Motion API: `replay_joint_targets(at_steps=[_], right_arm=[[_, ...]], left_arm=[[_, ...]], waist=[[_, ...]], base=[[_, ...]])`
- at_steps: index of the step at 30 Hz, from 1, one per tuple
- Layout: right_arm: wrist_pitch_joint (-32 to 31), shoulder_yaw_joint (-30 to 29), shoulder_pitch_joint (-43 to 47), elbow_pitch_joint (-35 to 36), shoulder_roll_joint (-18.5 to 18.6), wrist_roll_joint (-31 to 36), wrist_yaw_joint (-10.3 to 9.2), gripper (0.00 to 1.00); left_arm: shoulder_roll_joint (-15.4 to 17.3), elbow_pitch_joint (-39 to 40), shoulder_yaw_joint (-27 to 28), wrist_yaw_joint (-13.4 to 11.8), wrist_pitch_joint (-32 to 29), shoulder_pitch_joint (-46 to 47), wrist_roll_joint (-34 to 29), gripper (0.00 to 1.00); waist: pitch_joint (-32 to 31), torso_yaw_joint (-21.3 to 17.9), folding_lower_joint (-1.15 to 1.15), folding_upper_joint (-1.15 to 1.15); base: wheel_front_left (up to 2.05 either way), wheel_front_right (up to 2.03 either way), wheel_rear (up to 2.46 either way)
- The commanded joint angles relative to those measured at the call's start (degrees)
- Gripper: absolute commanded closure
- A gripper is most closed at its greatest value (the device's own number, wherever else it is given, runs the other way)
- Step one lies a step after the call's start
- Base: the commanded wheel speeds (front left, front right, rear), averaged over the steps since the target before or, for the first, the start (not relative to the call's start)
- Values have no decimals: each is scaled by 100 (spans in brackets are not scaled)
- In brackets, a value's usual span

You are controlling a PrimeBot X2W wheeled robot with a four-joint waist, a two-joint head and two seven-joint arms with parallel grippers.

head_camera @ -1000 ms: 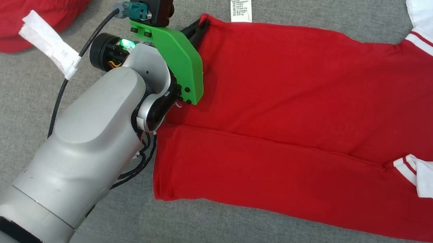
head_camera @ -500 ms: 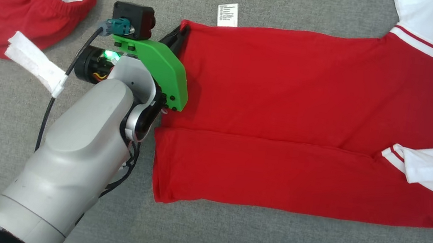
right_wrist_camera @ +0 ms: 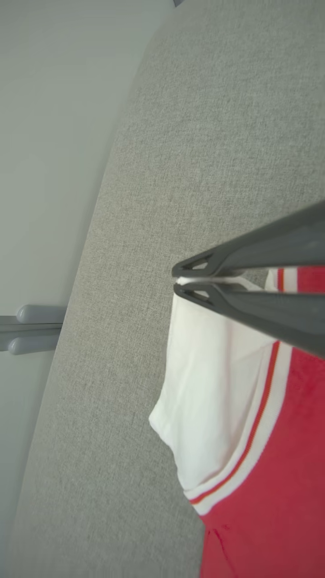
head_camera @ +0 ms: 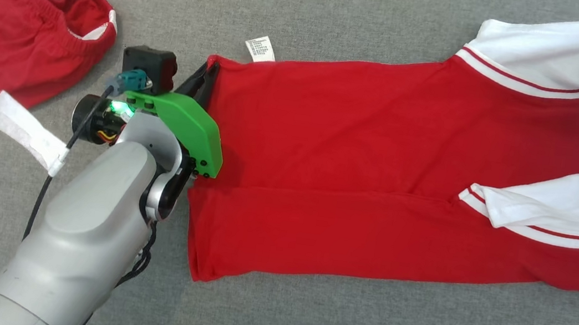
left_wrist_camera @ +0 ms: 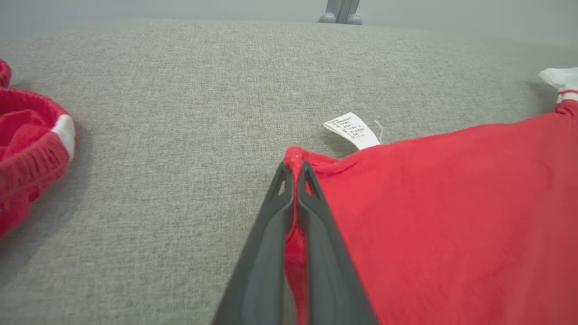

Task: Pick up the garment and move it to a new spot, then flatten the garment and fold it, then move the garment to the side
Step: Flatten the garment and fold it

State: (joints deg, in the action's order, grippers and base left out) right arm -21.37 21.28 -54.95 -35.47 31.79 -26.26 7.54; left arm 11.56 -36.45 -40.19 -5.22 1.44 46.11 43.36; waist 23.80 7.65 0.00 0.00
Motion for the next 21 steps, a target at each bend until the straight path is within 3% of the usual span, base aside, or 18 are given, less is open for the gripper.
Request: replay_joint_targets(at_steps=[1,7,15,21], right_arm=[[63,-17,194,90,42,-69,-11,100],[236,29,842,604,216,-288,-11,100],[158,222,1585,1121,535,-369,-11,100],[-18,322,2130,1330,723,-532,-11,100]], left_arm=[[66,12,-20,28,105,-119,-46,100],[136,19,-96,101,505,-401,-135,100],[380,401,-107,-87,1023,-1197,-202,100],[479,690,-266,-164,979,-1763,-173,100]], waist=[[-243,-157,0,0],[-529,-311,0,0],[-906,-399,0,0],[-1134,-338,0,0]], base=[[0,0,0],[0,0,0],[0,0,0],[0,0,0]])
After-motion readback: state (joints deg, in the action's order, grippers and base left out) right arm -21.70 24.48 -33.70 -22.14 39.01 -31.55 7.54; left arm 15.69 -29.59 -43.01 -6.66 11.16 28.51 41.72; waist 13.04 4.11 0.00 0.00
